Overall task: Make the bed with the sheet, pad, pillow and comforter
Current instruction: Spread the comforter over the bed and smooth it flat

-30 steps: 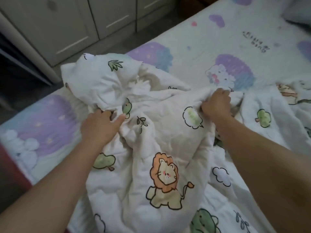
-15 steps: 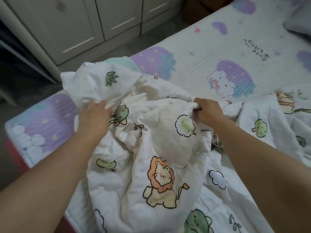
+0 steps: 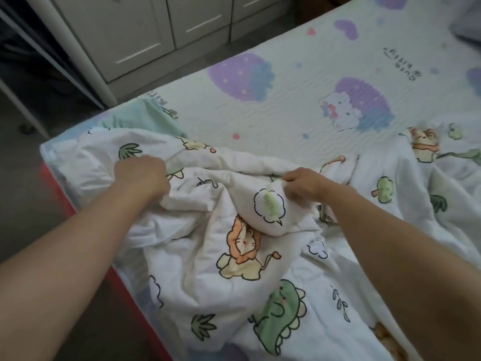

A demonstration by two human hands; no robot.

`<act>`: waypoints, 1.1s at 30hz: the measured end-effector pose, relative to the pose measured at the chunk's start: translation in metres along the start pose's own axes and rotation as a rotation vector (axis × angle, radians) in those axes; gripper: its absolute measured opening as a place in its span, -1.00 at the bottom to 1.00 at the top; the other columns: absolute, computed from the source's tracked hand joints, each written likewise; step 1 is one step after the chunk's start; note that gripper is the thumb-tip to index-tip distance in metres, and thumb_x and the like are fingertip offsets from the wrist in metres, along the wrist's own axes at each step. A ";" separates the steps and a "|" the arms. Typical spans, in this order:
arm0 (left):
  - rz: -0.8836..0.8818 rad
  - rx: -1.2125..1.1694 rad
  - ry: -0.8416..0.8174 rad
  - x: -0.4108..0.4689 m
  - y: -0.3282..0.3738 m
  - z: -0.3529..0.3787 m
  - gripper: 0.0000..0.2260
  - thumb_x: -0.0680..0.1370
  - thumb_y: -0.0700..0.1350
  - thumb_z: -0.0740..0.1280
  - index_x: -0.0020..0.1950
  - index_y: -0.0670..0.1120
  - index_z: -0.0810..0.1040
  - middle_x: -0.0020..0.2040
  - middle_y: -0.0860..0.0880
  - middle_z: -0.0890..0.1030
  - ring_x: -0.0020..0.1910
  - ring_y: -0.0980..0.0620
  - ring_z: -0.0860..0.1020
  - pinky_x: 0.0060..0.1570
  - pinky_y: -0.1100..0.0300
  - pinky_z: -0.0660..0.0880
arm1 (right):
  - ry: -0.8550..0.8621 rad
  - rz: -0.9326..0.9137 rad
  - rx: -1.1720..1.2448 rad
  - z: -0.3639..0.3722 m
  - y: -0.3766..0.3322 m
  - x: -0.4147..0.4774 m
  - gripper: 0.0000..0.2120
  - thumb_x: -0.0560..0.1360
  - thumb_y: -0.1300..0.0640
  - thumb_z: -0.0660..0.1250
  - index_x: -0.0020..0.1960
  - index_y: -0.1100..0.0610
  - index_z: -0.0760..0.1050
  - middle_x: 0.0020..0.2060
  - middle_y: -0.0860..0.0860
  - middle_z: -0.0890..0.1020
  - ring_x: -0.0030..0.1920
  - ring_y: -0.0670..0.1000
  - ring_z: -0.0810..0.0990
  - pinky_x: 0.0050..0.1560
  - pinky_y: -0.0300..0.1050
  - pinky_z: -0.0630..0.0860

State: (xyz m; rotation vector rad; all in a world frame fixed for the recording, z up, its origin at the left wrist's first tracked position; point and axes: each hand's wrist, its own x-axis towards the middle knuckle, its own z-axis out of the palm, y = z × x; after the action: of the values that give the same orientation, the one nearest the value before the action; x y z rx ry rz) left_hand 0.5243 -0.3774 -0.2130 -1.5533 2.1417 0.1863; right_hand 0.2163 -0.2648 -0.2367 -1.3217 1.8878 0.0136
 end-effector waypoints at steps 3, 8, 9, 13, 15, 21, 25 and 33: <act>0.134 -0.137 0.301 0.010 0.031 -0.014 -0.70 0.48 -0.23 0.21 0.19 -0.08 0.52 0.12 -0.13 0.55 0.11 -0.19 0.52 -0.07 0.05 0.40 | 0.214 -0.049 -0.025 -0.013 0.013 0.000 -0.78 0.47 0.15 0.21 -0.06 0.26 0.56 -0.13 0.14 0.61 -0.06 0.14 0.52 -0.12 -0.06 0.36; 0.355 -0.221 0.295 0.043 0.075 -0.017 -0.69 0.56 -0.17 0.14 0.28 -0.12 0.46 0.23 -0.17 0.48 0.22 -0.20 0.42 0.17 -0.06 0.40 | 0.489 0.001 -0.387 -0.039 0.048 0.018 -0.71 0.54 0.14 0.05 0.02 0.12 0.55 0.04 0.12 0.62 0.25 0.15 0.48 0.34 0.02 0.18; 0.372 -0.184 0.270 0.049 0.082 -0.016 -0.69 0.59 -0.12 0.12 0.30 -0.12 0.43 0.24 -0.17 0.48 0.23 -0.20 0.42 0.18 -0.05 0.39 | 0.468 0.046 -0.453 -0.043 0.055 0.022 -0.70 0.57 0.16 0.04 0.08 0.10 0.53 0.15 0.09 0.59 0.40 0.09 0.35 0.44 0.05 -0.02; 0.421 -0.054 -0.020 0.073 0.102 -0.005 -0.41 0.58 0.20 0.10 0.52 -0.06 0.10 0.39 -0.10 0.41 0.37 -0.09 0.36 0.38 0.01 0.15 | 0.319 0.194 -0.690 -0.061 0.080 0.028 -0.60 0.58 0.12 0.06 0.41 0.05 0.29 0.39 0.04 0.41 0.55 0.04 -0.07 0.43 0.18 -0.39; 0.433 -0.007 -0.163 0.074 0.107 0.002 -0.27 0.50 0.34 0.16 0.51 -0.05 0.09 0.34 -0.06 0.47 0.35 -0.08 0.39 0.35 0.03 0.15 | 0.275 0.256 -0.737 -0.065 0.092 0.028 -0.56 0.57 0.08 0.05 0.45 0.05 0.22 0.34 0.08 0.46 0.54 0.07 0.03 0.41 0.20 -0.41; 0.495 -0.154 0.059 0.052 0.108 0.009 -0.82 0.37 -0.12 0.37 -0.19 0.05 0.38 -0.10 -0.04 0.59 -0.13 -0.09 0.51 -0.24 0.14 0.34 | 0.086 0.437 -0.690 -0.064 0.122 -0.019 -0.50 0.48 0.06 0.20 0.40 0.09 0.24 0.16 0.11 0.55 0.21 0.14 0.50 0.37 0.10 0.24; 0.485 -0.185 0.153 0.025 0.108 0.009 -0.75 0.39 -0.17 0.32 -0.07 0.16 0.43 -0.07 -0.05 0.61 -0.09 -0.12 0.55 -0.23 0.11 0.41 | -0.055 0.520 -0.609 -0.050 0.146 -0.071 -0.46 0.40 0.06 0.32 0.35 0.11 0.32 0.14 0.10 0.53 0.10 0.12 0.54 0.10 0.00 0.50; 0.532 -0.031 0.078 -0.022 0.110 0.043 -0.85 0.44 -0.04 0.30 -0.09 0.19 0.40 0.05 0.05 0.61 0.05 -0.06 0.56 -0.15 0.15 0.41 | -0.330 0.492 -0.083 0.019 0.184 -0.146 -0.18 0.40 -0.05 0.35 0.45 -0.14 -0.13 0.10 -0.04 0.55 0.02 0.04 0.57 0.03 -0.08 0.54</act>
State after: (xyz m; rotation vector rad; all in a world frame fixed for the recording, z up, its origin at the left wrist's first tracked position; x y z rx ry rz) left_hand 0.4411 -0.3048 -0.2589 -0.9858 2.5836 0.3383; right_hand 0.1001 -0.0595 -0.2364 -0.8144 1.8873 0.5335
